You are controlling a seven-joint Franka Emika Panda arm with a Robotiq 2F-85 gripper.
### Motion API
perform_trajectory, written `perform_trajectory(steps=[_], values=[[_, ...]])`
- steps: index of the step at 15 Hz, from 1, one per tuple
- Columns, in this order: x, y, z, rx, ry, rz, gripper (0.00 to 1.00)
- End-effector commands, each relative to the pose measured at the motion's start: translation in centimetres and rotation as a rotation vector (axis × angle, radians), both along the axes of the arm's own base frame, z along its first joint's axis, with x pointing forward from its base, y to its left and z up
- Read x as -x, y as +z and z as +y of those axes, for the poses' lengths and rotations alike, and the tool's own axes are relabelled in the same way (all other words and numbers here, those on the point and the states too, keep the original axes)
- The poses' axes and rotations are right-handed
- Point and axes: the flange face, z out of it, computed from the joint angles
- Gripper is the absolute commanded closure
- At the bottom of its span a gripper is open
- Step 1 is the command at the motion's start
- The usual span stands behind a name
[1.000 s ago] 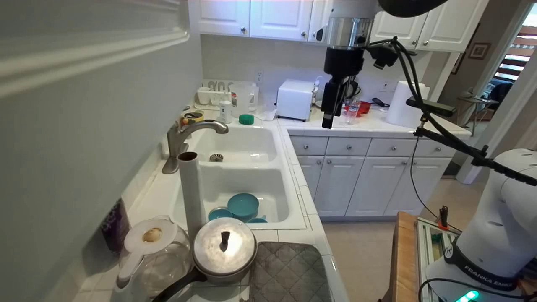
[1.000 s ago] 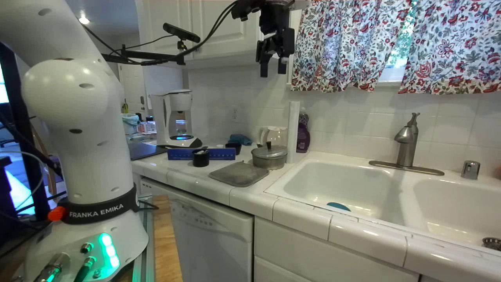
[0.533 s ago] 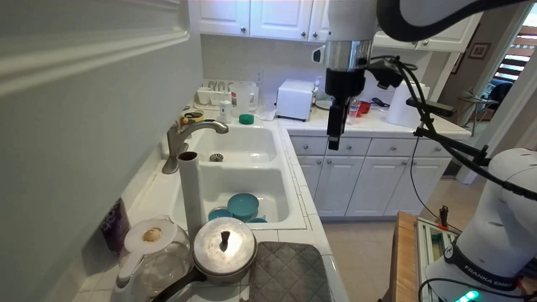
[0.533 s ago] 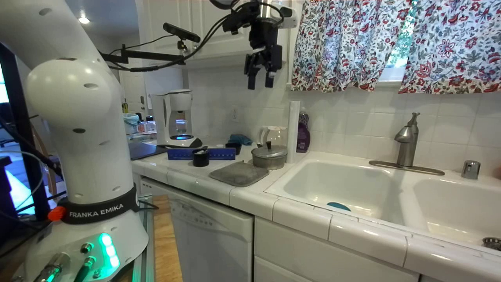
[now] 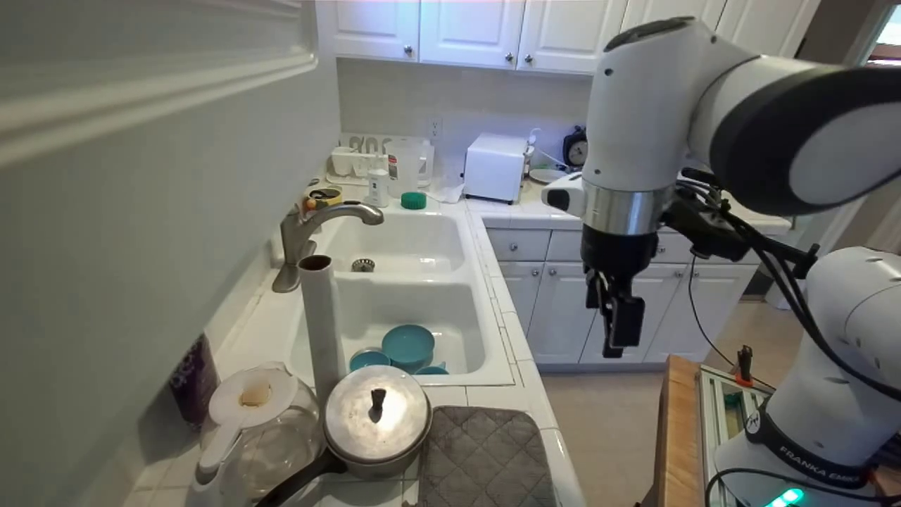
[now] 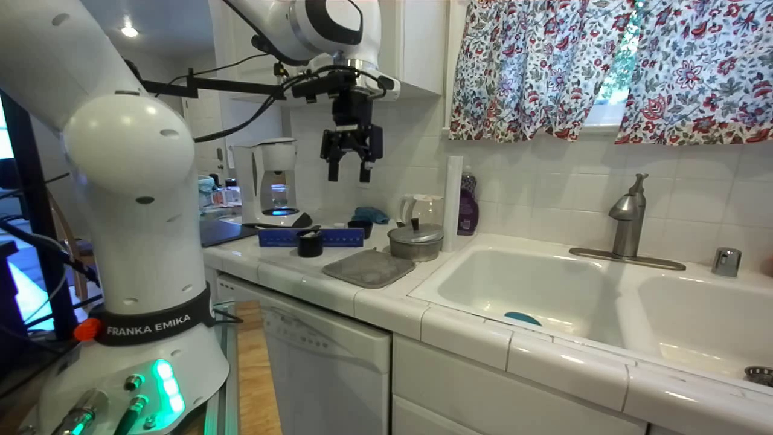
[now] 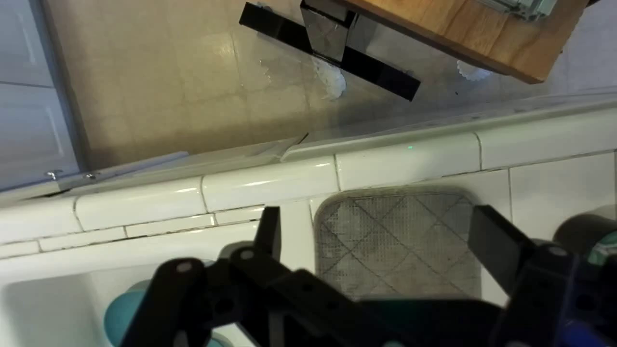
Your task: Remove the green towel from the black pot
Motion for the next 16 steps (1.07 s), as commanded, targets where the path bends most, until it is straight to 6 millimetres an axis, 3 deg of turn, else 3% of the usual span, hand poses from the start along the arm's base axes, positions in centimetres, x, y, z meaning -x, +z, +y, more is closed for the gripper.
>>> perform_trajectory(steps=[1,5,7,16], values=[[3.8,-1.7,2.2,-0.049,0.148,-0.079,0.00],[5.0,-2.9,6.1,-0.085,0.253,-0.183,0.00],[4.5,-2.8,8.4,-0.105,0.298,-0.227,0.00],[7.8,-6.1,13.6,-0.189,0.341,-0.138,0.00]])
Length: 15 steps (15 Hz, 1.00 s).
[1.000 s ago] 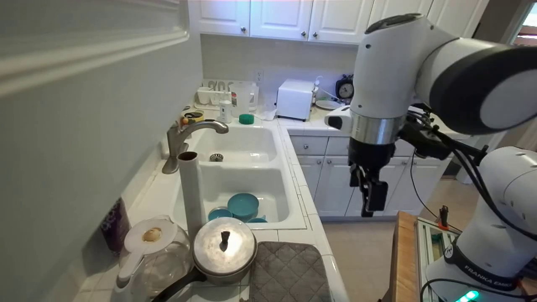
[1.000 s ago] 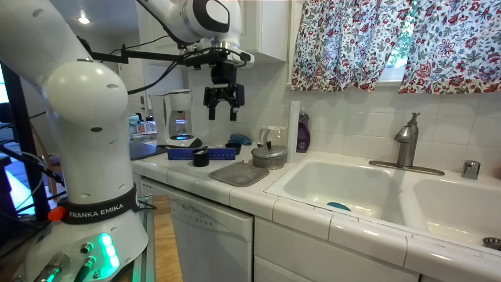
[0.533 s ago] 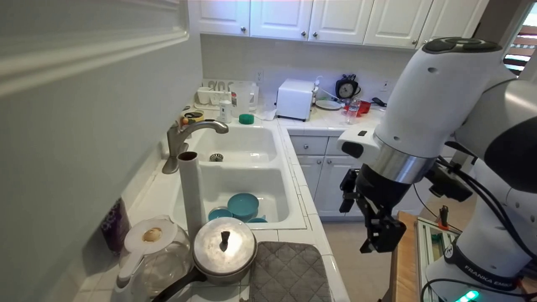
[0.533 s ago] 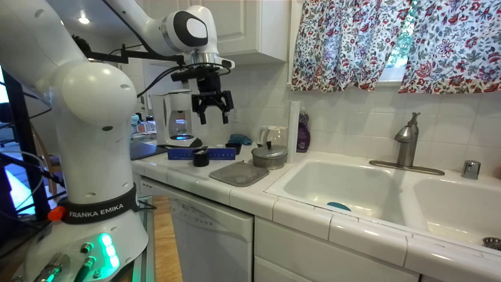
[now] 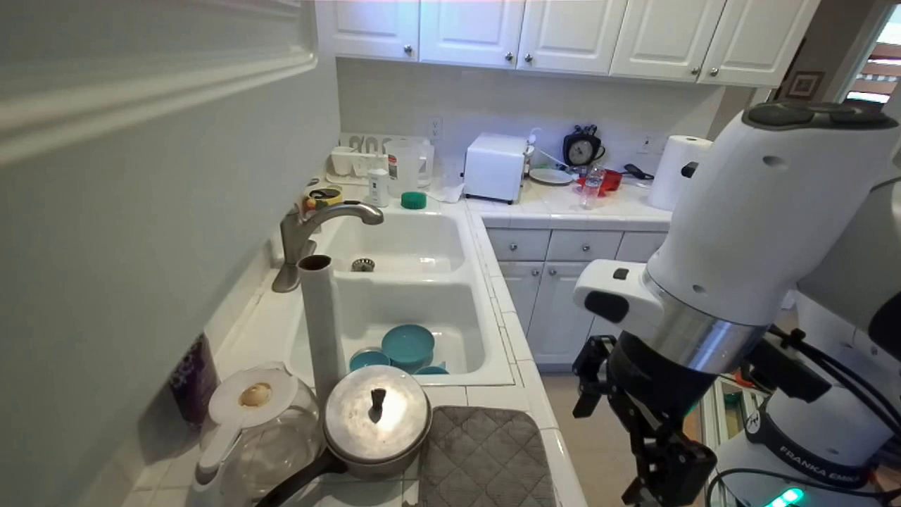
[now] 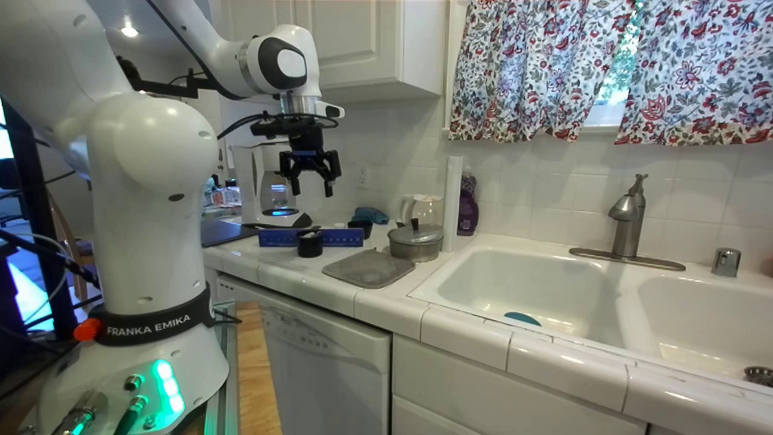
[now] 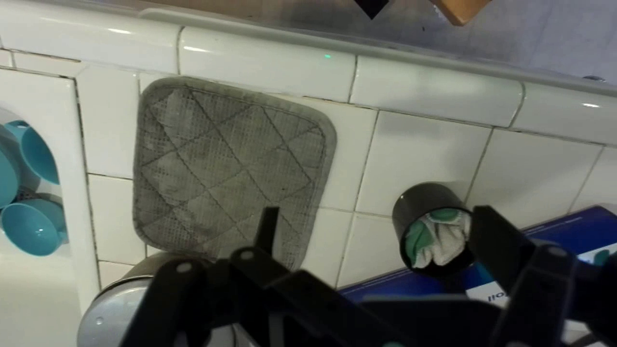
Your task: Remove the green towel from the black pot
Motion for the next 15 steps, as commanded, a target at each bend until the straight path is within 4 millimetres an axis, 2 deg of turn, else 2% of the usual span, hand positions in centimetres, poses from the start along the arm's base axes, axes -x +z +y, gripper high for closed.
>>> perform_trajectory(steps=[1,9,15], values=[[0.3,-0.4,0.4,0.000,0.008,0.015,0.00],[0.1,-0.7,0.8,-0.007,0.009,0.010,0.00],[1.4,-3.1,4.9,-0.045,0.087,-0.030,0.00]])
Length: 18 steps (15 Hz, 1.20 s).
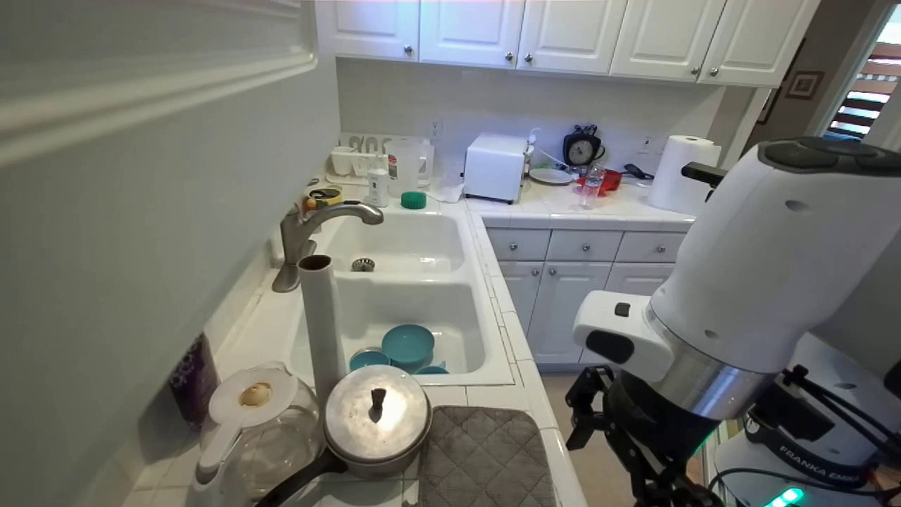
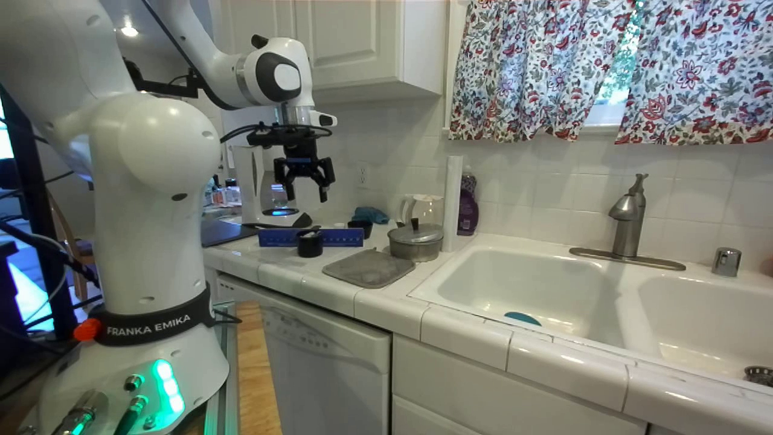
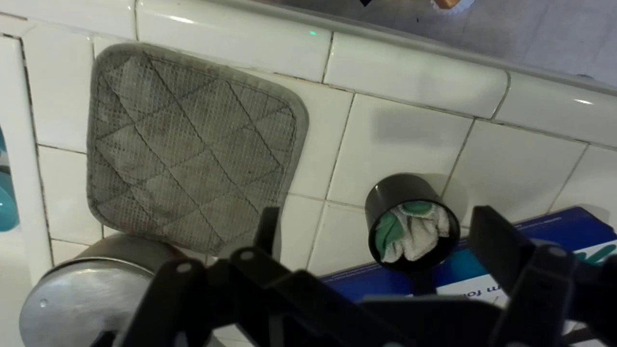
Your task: Remove the green towel from the black pot
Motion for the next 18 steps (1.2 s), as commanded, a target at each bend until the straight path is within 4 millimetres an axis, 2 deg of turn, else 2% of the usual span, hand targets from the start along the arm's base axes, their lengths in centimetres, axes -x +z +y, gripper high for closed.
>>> perform_trajectory(steps=[1,5,8,9,12,14,15,18], values=[[0.6,-1.9,2.8,-0.027,0.031,-0.011,0.00],[1.1,-3.7,4.3,-0.025,0.037,0.001,0.00],[1.2,-4.6,5.3,-0.027,0.056,0.004,0.23],[1.1,-4.8,5.7,-0.033,0.062,0.007,0.34],[1.0,-5.3,6.8,-0.038,0.076,0.010,0.40],[0.7,-5.7,7.3,-0.042,0.077,0.011,0.40],[0.5,-5.9,7.4,-0.046,0.076,0.008,0.33],[-0.3,-6.5,7.7,-0.056,0.069,0.007,0.34]])
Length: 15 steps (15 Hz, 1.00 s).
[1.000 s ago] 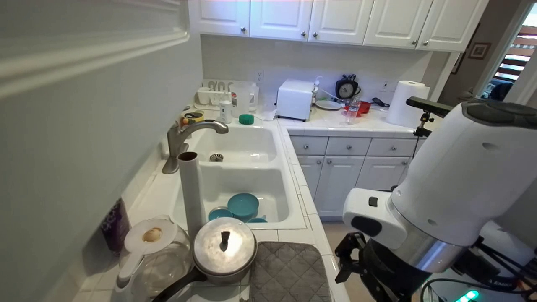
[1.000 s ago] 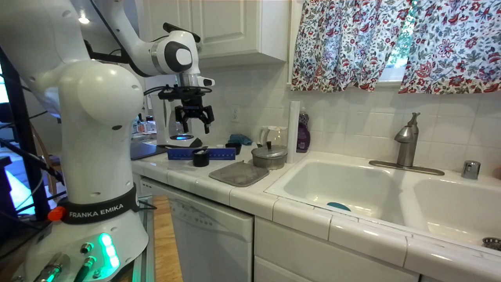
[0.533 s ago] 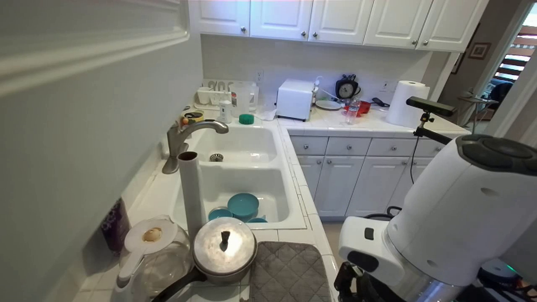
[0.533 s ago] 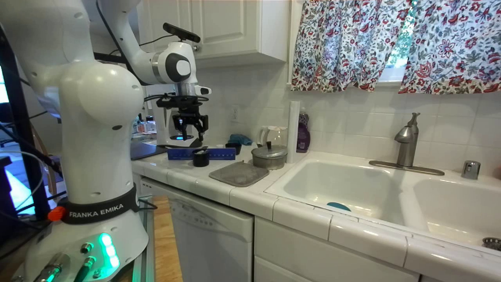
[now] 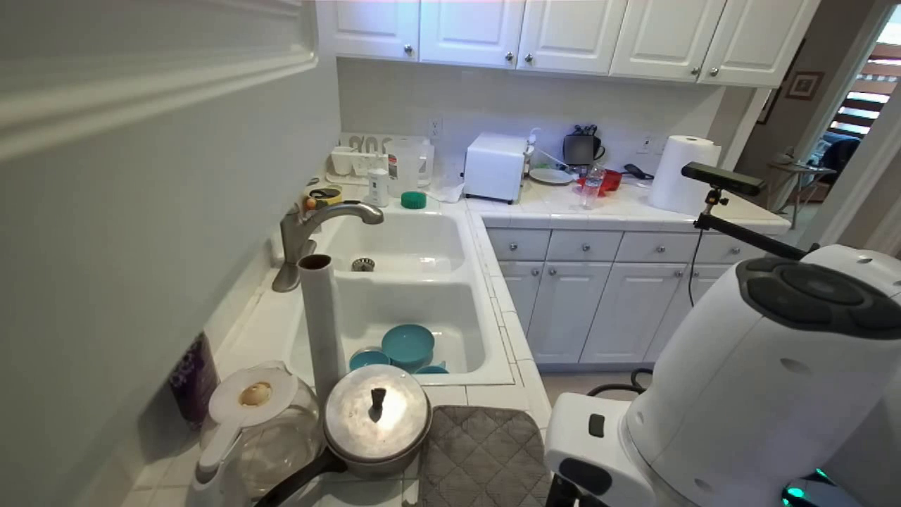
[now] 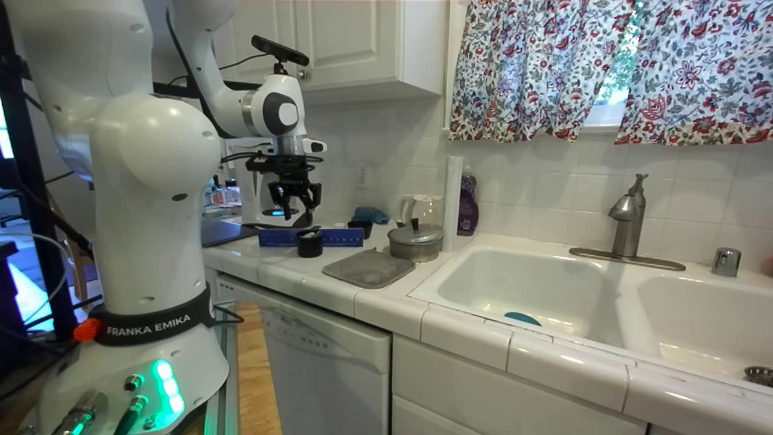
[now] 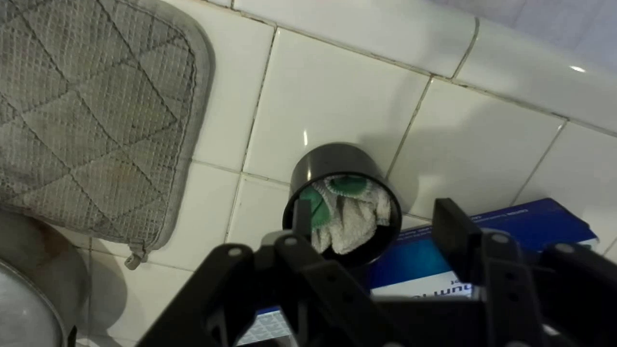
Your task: Remove the green towel from the black pot
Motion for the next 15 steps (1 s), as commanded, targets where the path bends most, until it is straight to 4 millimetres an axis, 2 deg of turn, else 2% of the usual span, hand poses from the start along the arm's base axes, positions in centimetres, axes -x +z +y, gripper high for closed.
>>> perform_trajectory(steps=[1,3,4,5,6,12,15], values=[[-1.3,-1.0,0.9,-0.014,-0.017,-0.005,0.39],[-1.9,-1.3,1.0,-0.023,-0.022,-0.004,0.45],[-2.0,-1.5,1.1,-0.027,-0.028,0.000,0.59],[-2.2,-1.6,1.2,-0.030,-0.031,0.000,0.54],[-2.4,-1.8,1.3,-0.030,-0.035,0.004,0.58],[-2.9,-3.0,1.3,-0.016,-0.048,0.019,0.47],[-3.0,-3.7,1.3,-0.012,-0.046,0.036,0.48]])
